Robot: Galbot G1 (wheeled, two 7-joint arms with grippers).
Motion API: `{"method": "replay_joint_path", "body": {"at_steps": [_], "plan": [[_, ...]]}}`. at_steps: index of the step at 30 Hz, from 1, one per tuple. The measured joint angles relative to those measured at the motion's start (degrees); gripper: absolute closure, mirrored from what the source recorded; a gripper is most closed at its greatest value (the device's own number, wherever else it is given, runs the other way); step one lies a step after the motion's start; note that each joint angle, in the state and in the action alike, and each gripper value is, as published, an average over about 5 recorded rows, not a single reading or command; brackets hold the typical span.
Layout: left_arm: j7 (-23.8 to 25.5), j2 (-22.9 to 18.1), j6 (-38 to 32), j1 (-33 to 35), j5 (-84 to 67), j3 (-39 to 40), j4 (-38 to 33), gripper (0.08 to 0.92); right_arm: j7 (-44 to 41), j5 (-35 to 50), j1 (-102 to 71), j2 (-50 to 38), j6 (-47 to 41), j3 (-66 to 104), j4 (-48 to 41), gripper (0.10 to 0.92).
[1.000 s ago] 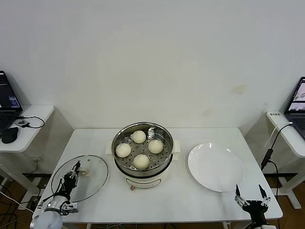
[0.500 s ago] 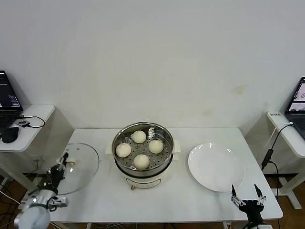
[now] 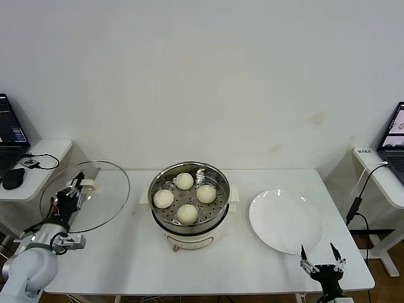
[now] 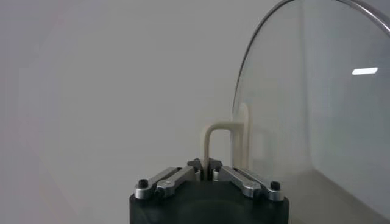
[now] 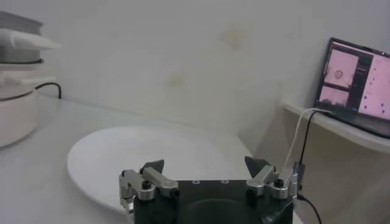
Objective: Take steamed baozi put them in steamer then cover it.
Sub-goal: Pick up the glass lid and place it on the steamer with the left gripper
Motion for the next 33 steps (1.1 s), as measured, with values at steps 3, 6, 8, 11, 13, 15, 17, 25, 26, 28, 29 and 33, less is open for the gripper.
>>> {"method": "replay_joint_path", "body": {"at_steps": [3,6,8,11,13,15,17,25,26,28,29,33], "plan": [[1.95,1.51,2.78,-0.91,-3.19,2.76,-3.21,0.867,0.39,-0.77,0.0,0.11,-0.07,-0.62,0.27,0.203],[3.22,2.29,5.62,-2.46,-5.63,6.46,-5.53,0.867,0.95,-1.75,0.13,0.24,-0.17,-1.35,0.34,0.203],[3.75,2.39,7.52,-3.79,-6.66,9.26,-6.49,0.867,1.42,-2.42,0.32,0.31,-0.25,-1.87,0.24,0.203],[4.42,1.95,10.3,-6.26,-7.17,13.65,-7.14,0.867,2.2,-3.42,0.69,0.38,-0.39,-2.66,-0.08,0.203],[4.96,1.27,11.99,-8.13,-6.76,16.5,-7.19,0.867,2.71,-4.1,0.94,0.49,-0.5,-3.14,-0.31,0.202],[5.59,0.3,13.4,-10.02,-5.75,18.99,-7.01,0.867,3.25,-4.78,1.22,0.68,-0.55,-3.56,-0.57,0.203],[6.24,-0.97,14.46,-11.83,-4.17,20.98,-6.62,0.867,3.82,-5.52,1.5,0.82,-0.49,-3.99,-0.86,0.203],[9.37,-8.29,16.81,-17.21,6.41,26.14,-4.21,0.867,5.79,-8.81,2.28,0.86,0.08,-4.54,-2.16,0.203],[9.88,-9.29,17.1,-17.7,7.88,26.69,-4.01,0.867,5.98,-9.18,2.42,0.91,0.08,-4.56,-2.36,0.203],[11.02,-11.26,17.73,-18.7,10.69,27.72,-3.63,0.867,6.33,-9.89,2.69,1.02,0.07,-4.67,-2.76,0.203],[11.62,-12.21,18.07,-19.17,11.97,28.2,-3.45,0.867,6.48,-10.23,2.82,1.07,0.07,-4.74,-2.97,0.203],[13.99,-15.58,19.37,-20.57,16.06,29.93,-2.66,0.867,6.92,-11.36,3.09,1.17,0.05,-5.0,-3.68,0.203]]}}
